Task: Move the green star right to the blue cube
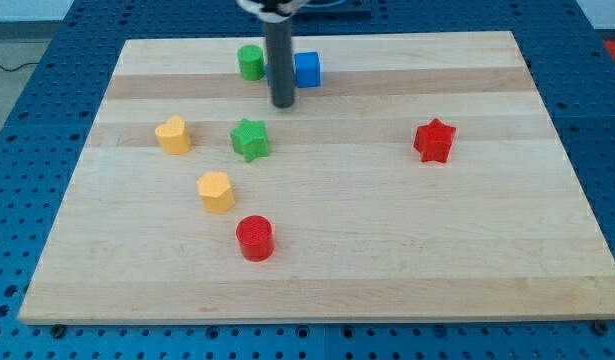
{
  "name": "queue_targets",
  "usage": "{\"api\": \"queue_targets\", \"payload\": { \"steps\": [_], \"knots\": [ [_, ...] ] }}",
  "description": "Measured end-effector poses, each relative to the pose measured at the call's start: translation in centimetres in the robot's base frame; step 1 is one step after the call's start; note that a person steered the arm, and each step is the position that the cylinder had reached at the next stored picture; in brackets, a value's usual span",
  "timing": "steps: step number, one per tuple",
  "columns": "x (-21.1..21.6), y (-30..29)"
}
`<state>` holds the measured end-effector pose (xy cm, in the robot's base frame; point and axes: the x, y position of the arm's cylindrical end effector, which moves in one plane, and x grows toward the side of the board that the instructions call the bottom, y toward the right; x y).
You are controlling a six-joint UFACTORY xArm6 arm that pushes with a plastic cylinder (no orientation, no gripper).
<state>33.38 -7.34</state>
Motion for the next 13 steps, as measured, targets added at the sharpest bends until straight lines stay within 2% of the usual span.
{"api": "queue_targets", "payload": {
  "steps": [1, 2, 3, 4, 5, 6, 7, 8, 10, 11, 13],
  "knots": [
    [0.9, -5.3],
    [4.4, -7.9],
    [8.5, -7.6],
    [9.3, -4.6],
    [8.7, 0.8],
    [7.6, 2.6],
    [8.3, -1.0],
    [6.9, -3.5],
    [3.4, 5.4],
    [3.4, 9.4],
    [1.9, 12.9]
  ]
}}
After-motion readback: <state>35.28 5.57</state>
